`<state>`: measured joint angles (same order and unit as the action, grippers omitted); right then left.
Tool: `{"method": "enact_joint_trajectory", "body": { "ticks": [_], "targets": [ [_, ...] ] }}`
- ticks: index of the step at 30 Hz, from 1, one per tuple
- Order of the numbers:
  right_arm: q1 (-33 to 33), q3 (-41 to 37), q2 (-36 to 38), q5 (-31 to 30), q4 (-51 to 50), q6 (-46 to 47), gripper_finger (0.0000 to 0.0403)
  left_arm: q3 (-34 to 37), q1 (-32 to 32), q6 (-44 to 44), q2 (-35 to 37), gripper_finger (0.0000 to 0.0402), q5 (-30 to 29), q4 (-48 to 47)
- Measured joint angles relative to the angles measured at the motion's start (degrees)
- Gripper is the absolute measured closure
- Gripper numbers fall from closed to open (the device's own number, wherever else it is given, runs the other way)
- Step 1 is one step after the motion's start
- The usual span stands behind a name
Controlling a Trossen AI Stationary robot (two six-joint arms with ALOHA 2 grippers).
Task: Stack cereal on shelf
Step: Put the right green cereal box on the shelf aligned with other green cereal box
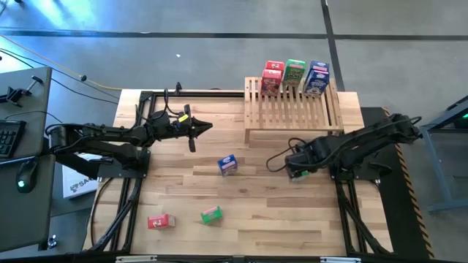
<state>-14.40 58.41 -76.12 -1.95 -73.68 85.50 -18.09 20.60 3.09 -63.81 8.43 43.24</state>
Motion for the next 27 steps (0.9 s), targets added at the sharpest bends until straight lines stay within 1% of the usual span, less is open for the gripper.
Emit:
{"method": "enact_joint_trajectory", "body": {
  "ticks": [5,8,14,17,21,24,27],
  "targets": [
    [-0.34,-3.52,0.0,-2.09,5.18,2.2,0.0077,0.0,0.0,0.02,0.0,0.0385,0.0,-0.02],
    [-0.34,-4.54,0.0,-2.58,6.58,3.17,0.0093,0.0,0.0,0.05,0.0,0.0385,0.0,-0.02],
    [-0.34,-5.0,0.0,-3.9,7.57,3.53,0.0158,0.0,0.0,0.11,0.0,0.0385,0.0,-0.07],
    [-0.34,-5.0,0.0,-4.1,7.86,2.23,0.019,0.0,0.0,0.11,0.0,0.0385,0.0,-0.09],
    [-0.34,-4.92,0.0,-4.02,10.04,0.03,0.022,0.0,0.0,0.11,0.0,0.0385,0.0,-0.11],
    [-0.34,-2.85,0.0,-3.54,10.15,-2.77,0.0233,0.0,0.0,0.11,0.0,0.0385,0.0,-0.11],
    [-0.34,2.33,0.0,-3.83,8.68,-6.9,0.024,0.0,0.0,0.11,0.0,0.0385,0.0,-0.11]
  ]
}}
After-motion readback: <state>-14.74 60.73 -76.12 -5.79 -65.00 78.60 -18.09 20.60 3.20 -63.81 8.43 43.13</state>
